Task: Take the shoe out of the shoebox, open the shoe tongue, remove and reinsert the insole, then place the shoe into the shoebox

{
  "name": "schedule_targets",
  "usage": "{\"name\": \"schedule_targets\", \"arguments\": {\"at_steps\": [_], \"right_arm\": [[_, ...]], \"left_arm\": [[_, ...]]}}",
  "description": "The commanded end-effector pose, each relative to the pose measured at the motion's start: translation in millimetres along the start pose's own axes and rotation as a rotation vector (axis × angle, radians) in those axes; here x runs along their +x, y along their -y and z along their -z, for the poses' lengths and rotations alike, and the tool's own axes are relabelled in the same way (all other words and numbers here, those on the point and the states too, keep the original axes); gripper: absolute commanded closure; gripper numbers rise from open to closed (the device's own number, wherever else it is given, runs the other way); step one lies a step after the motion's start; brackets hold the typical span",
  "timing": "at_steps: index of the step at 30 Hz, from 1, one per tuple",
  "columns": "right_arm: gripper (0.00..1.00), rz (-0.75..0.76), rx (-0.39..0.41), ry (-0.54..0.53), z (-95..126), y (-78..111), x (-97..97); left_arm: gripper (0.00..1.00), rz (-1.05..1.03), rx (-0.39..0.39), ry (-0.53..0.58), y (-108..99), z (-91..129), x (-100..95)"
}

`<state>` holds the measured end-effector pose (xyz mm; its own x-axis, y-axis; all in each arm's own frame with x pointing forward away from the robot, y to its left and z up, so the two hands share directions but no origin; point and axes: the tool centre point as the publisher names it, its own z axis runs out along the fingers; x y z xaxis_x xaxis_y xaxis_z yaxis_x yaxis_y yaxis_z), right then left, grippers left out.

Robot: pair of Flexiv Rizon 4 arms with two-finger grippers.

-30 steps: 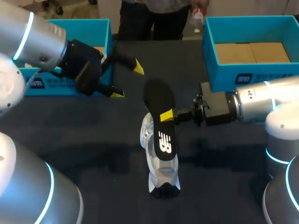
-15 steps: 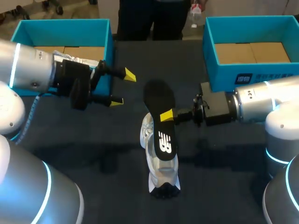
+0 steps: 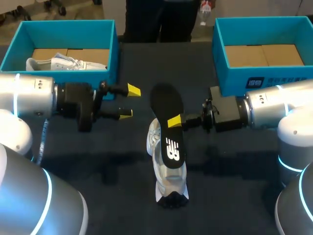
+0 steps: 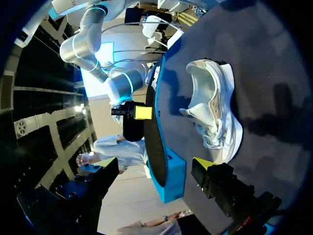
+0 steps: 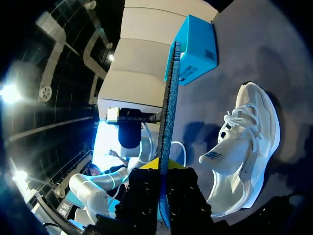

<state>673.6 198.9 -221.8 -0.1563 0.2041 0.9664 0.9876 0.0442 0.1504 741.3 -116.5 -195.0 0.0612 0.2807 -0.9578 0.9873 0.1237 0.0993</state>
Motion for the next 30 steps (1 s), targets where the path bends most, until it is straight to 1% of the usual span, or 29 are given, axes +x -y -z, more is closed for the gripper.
{"name": "schedule_targets", "arguments": {"at_steps": [1,2,6,7,9,14,15,17,19,20,24,30], "right_arm": [[1.0,0.0,-0.002,0.001,-2,0.5,-0.3],[1.0,0.0,-0.002,0.001,-2,0.5,-0.3],[1.0,0.0,-0.002,0.001,-2,0.5,-0.3],[1.0,0.0,-0.002,0.001,-2,0.5,-0.3],[1.0,0.0,-0.002,0.001,-2,0.5,-0.3],[1.0,0.0,-0.002,0.001,-2,0.5,-0.3],[1.0,0.0,-0.002,0.001,-2,0.5,-0.3],[1.0,0.0,-0.002,0.001,-2,0.5,-0.3],[1.0,0.0,-0.002,0.001,-2,0.5,-0.3],[1.0,0.0,-0.002,0.001,-2,0.5,-0.3],[1.0,0.0,-0.002,0.001,-2,0.5,-0.3],[1.0,0.0,-0.002,0.001,-2,0.5,-0.3]], "left_arm": [[0.0,-0.035,0.01,0.076,7,-10,6.5],[0.0,-0.023,0.005,0.112,7,-18,10.4],[0.0,0.012,0.015,0.183,8,-33,17.1],[0.0,0.02,-0.001,0.182,8,-37,17.9],[0.0,0.028,0.001,0.211,8,-42,18.4],[0.0,0.039,0.004,0.243,8,-57,16.1],[0.05,0.041,0.005,0.244,9,-62,15.5],[0.1,0.04,0.013,0.244,10,-68,14.7],[0.13,0.036,0.016,0.26,12,-71,14.0],[0.17,0.044,0.017,0.272,11,-73,14.0],[0.22,0.073,0.029,0.304,10,-79,13.5],[0.36,0.071,0.045,0.325,15,-82,4.8]]}}
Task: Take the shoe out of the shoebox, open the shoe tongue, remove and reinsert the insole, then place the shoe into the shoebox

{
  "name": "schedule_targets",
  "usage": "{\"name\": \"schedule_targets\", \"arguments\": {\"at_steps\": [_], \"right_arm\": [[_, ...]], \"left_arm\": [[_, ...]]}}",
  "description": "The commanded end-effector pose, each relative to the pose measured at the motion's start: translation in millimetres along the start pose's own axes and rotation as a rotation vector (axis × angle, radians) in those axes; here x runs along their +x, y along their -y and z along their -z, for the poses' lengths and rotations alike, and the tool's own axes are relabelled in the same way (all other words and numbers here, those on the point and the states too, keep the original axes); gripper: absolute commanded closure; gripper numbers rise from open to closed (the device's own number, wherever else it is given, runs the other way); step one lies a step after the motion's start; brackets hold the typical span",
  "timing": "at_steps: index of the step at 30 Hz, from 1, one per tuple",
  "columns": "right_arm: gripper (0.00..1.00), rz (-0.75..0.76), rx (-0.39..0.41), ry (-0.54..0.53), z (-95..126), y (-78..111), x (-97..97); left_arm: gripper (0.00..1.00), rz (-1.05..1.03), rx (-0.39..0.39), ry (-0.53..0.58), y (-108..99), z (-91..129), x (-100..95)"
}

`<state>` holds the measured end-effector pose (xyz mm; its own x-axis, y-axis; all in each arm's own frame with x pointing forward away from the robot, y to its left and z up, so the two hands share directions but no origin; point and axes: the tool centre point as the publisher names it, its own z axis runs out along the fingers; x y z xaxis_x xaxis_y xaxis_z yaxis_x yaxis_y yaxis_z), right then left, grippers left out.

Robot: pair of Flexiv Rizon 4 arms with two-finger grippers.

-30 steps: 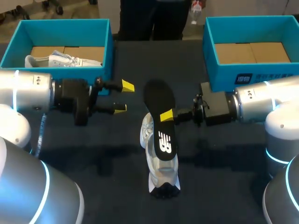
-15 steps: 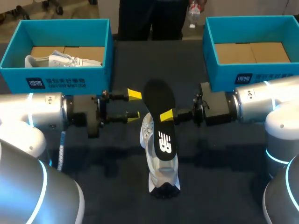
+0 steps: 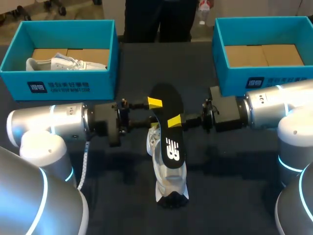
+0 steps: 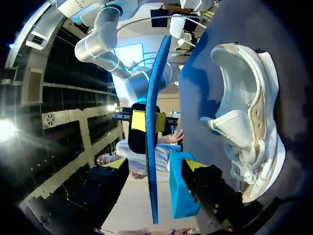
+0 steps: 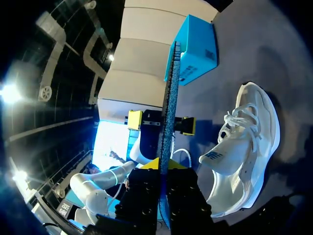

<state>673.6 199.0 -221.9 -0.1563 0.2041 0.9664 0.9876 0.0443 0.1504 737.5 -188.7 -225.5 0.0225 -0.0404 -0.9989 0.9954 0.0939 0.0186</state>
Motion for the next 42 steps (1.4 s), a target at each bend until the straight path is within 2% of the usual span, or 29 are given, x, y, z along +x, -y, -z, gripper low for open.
{"name": "schedule_targets", "arguments": {"at_steps": [1,2,11,12,16,21,30,36,37,42], "right_arm": [[1.0,0.0,-0.002,0.001,-2,0.5,-0.3],[1.0,0.0,-0.002,0.001,-2,0.5,-0.3],[1.0,0.0,-0.002,0.001,-2,0.5,-0.3],[1.0,0.0,-0.002,0.001,-2,0.5,-0.3],[1.0,0.0,-0.002,0.001,-2,0.5,-0.3],[1.0,0.0,-0.002,0.001,-2,0.5,-0.3],[1.0,0.0,-0.002,0.001,-2,0.5,-0.3],[1.0,0.0,-0.002,0.001,-2,0.5,-0.3],[1.0,0.0,-0.002,0.001,-2,0.5,-0.3],[1.0,0.0,-0.002,0.001,-2,0.5,-0.3]], "left_arm": [[0.4,-0.004,0.006,0.01,0,-8,-3.4],[0.51,-0.004,0.007,0.013,0,-9,-5.0],[0.58,-0.011,0.014,0.019,2,-16,-8.8],[0.63,-0.012,0.014,0.019,3,-17,-8.9],[0.68,-0.012,0.017,0.02,5,-18,-10.2],[0.76,-0.032,-0.009,0.011,10,-19,-10.0],[0.83,-0.039,-0.034,0.01,12,-22,-9.3],[0.94,-0.044,-0.044,0.005,11,-23,-7.5],[1.0,-0.045,-0.047,0.003,11,-24,-6.8],[1.0,-0.041,-0.042,0.006,9,-25,-5.3]]}}
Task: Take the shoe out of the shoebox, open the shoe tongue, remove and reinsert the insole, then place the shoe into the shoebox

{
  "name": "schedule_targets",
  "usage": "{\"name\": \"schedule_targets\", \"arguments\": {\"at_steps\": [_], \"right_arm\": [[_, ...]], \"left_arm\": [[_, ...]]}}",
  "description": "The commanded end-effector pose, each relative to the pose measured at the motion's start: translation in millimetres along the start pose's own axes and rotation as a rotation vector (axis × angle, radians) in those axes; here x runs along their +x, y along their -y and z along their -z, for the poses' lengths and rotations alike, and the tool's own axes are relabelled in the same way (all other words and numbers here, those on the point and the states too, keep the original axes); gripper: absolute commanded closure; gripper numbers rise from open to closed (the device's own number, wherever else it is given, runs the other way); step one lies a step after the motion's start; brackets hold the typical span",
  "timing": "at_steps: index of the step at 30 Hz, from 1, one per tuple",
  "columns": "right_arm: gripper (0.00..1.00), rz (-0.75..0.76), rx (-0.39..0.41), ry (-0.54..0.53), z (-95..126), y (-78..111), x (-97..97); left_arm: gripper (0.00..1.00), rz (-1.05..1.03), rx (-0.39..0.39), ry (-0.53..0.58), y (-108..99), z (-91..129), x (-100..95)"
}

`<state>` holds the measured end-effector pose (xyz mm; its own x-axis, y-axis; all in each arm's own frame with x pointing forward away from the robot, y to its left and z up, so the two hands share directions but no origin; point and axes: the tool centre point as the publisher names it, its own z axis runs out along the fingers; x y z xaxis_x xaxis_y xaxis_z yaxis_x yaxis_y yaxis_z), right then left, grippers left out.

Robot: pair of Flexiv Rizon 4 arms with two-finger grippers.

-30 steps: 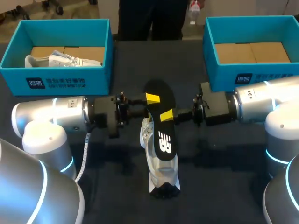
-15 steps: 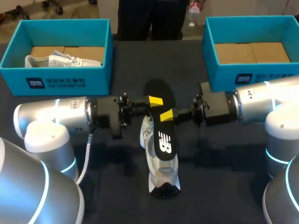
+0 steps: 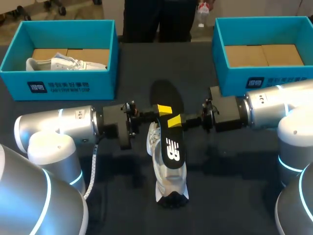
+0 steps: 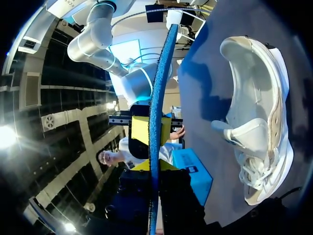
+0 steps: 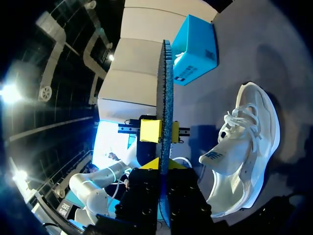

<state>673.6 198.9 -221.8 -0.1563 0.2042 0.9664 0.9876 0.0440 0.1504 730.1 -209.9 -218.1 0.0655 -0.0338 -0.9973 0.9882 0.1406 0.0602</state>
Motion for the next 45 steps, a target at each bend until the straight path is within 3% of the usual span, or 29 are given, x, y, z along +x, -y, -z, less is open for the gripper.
{"name": "schedule_targets", "arguments": {"at_steps": [1,2,3,4,5,6,13,23,26,27,28,29,30,41,43,45], "right_arm": [[1.0,0.0,-0.002,0.001,-2,0.5,-0.3],[1.0,0.0,-0.002,0.001,-2,0.5,-0.3],[0.87,0.01,0.006,0.001,0,1.7,-0.4],[0.63,0.023,0.015,0.002,2,2.9,-0.4],[0.16,0.048,0.022,0.0,6,4.2,-0.2],[0.0,0.074,0.029,-0.006,11,5.2,0.7],[0.0,0.213,0.11,0.025,59,4.5,0.3],[0.0,0.213,0.11,0.025,59,4.5,0.3],[0.0,0.529,0.118,0.017,65,7.9,5.1],[0.0,0.618,0.114,0.042,72,10.0,7.7],[0.0,0.694,0.175,0.122,76,11.4,12.1],[0.0,0.704,0.268,0.252,76,12.7,17.2],[0.0,0.676,0.308,0.35,78,12.8,20.5],[0.0,0.676,0.308,0.35,78,12.8,20.5],[0.0,0.792,0.372,0.482,80,11.4,28.1],[0.0,0.879,0.395,0.544,81,12.8,31.2]], "left_arm": [[1.0,0.002,0.004,0.008,0,-3,1.0],[1.0,0.001,0.004,0.007,0,-3,0.3],[1.0,0.001,0.007,0.007,1,-2,-0.4],[1.0,0.002,0.009,0.006,2,-1,-1.1],[1.0,0.004,0.009,-0.001,3,1,-2.0],[1.0,0.011,0.013,-0.004,4,3,-2.9],[1.0,0.062,0.02,-0.045,7,23,-4.6],[1.0,0.122,0.051,-0.121,30,48,0.6],[1.0,0.174,0.099,-0.133,36,51,1.2],[1.0,0.199,0.125,-0.123,38,52,1.1],[1.0,0.23,0.148,-0.117,39,54,0.7],[1.0,0.249,0.145,-0.141,40,55,0.6],[1.0,0.223,0.129,-0.207,41,56,0.6],[1.0,0.223,0.129,-0.207,41,56,0.6],[1.0,0.236,0.129,-0.211,45,55,3.6],[1.0,0.274,0.161,-0.203,52,53,6.3]]}}
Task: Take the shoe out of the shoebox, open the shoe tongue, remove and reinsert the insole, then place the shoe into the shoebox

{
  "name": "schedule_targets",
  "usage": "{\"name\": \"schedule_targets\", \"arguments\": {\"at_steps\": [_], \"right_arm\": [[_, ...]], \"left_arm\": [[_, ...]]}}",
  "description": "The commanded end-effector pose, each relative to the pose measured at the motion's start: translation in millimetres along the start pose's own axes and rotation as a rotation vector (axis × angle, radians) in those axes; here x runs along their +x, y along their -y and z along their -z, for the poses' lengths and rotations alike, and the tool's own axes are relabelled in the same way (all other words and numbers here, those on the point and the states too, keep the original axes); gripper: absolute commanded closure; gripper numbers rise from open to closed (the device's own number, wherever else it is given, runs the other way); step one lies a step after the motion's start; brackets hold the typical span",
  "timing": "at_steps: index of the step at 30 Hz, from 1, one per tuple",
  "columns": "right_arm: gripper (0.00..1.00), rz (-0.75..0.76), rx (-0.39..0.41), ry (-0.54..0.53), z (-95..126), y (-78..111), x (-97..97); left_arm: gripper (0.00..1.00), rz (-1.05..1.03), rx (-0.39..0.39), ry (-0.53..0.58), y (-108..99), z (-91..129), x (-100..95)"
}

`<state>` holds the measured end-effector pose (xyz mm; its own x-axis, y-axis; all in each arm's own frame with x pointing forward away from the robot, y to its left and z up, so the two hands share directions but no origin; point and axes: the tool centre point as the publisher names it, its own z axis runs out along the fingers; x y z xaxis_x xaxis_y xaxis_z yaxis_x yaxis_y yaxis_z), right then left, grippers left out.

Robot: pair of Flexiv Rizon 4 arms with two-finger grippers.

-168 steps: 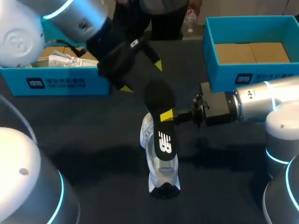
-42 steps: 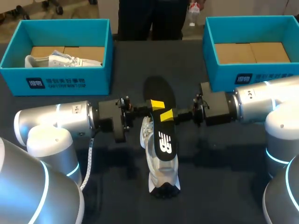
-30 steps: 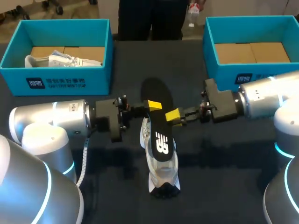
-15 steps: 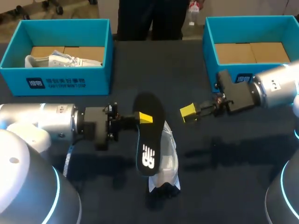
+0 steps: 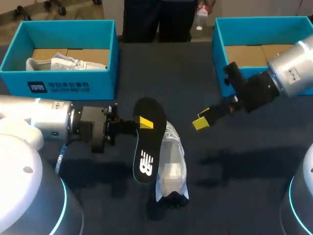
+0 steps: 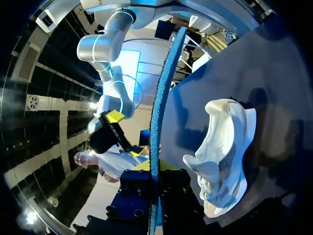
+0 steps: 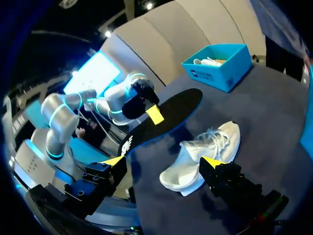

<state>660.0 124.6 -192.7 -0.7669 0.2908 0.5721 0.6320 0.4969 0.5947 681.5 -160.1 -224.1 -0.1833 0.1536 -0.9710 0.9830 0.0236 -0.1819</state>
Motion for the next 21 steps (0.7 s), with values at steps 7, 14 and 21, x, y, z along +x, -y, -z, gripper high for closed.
{"name": "schedule_targets", "arguments": {"at_steps": [7,14,21], "right_arm": [[0.0,0.392,0.357,0.315,5,-2.3,12.6],[0.0,0.392,0.357,0.315,5,-2.3,12.6],[0.0,0.5,0.429,0.368,8,4.4,10.7]], "left_arm": [[1.0,0.111,0.119,-0.014,25,-7,6.0],[1.0,0.111,0.119,-0.014,25,-7,6.0],[1.0,0.19,0.139,-0.003,37,-12,8.3]]}}
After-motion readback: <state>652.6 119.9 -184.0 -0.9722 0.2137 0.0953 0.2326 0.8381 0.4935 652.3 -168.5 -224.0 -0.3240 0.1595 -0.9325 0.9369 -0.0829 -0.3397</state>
